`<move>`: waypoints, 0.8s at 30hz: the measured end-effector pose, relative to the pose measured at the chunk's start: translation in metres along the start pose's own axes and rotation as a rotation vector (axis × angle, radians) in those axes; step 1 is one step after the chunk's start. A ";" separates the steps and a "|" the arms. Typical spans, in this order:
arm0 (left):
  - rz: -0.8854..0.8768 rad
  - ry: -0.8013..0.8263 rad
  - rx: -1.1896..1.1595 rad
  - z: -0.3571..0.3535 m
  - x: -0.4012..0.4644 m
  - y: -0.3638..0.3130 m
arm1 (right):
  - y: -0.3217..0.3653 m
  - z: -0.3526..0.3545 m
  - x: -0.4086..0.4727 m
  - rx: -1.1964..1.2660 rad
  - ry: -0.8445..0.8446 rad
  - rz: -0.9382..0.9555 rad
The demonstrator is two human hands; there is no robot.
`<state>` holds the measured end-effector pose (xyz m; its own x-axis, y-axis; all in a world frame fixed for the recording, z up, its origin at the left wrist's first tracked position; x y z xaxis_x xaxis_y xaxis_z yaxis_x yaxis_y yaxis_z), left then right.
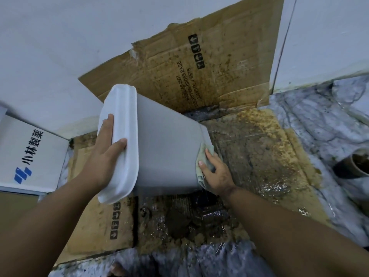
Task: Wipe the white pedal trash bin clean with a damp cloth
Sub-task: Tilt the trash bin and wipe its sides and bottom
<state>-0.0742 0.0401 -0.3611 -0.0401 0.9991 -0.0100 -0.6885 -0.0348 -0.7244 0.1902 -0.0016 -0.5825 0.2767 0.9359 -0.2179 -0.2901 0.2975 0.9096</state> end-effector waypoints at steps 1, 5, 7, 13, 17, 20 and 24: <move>0.014 0.007 -0.009 0.000 0.001 -0.003 | 0.000 0.002 0.002 0.004 -0.012 0.006; 0.037 0.020 -0.015 0.001 0.005 -0.026 | -0.003 0.011 -0.001 0.009 -0.094 0.001; 0.004 0.036 -0.019 -0.002 0.005 -0.041 | -0.005 0.021 -0.006 0.017 -0.130 0.021; -0.115 0.073 -0.022 -0.024 0.001 -0.051 | -0.018 0.061 -0.009 -0.015 -0.242 0.094; -0.081 0.083 -0.059 -0.046 -0.012 -0.028 | -0.030 0.074 -0.007 -0.149 -0.141 0.092; -0.051 0.052 -0.077 -0.049 -0.020 -0.020 | -0.025 0.073 -0.011 -0.306 -0.048 0.108; -0.046 0.043 -0.074 -0.048 -0.019 -0.022 | 0.015 0.063 -0.017 -0.323 -0.084 0.222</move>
<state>-0.0235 0.0230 -0.3784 0.0227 0.9997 -0.0041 -0.6333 0.0112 -0.7738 0.2386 -0.0250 -0.5428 0.2448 0.9695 0.0138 -0.6206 0.1457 0.7705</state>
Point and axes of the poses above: each hand's wrist, its own x-axis towards the middle knuckle, its own z-axis out of the back of the hand, y = z × x, the point moved 5 cm from there along x, towards the middle knuckle, and after that the axes turned 8 degrees about -y, right-handed, at the moved point
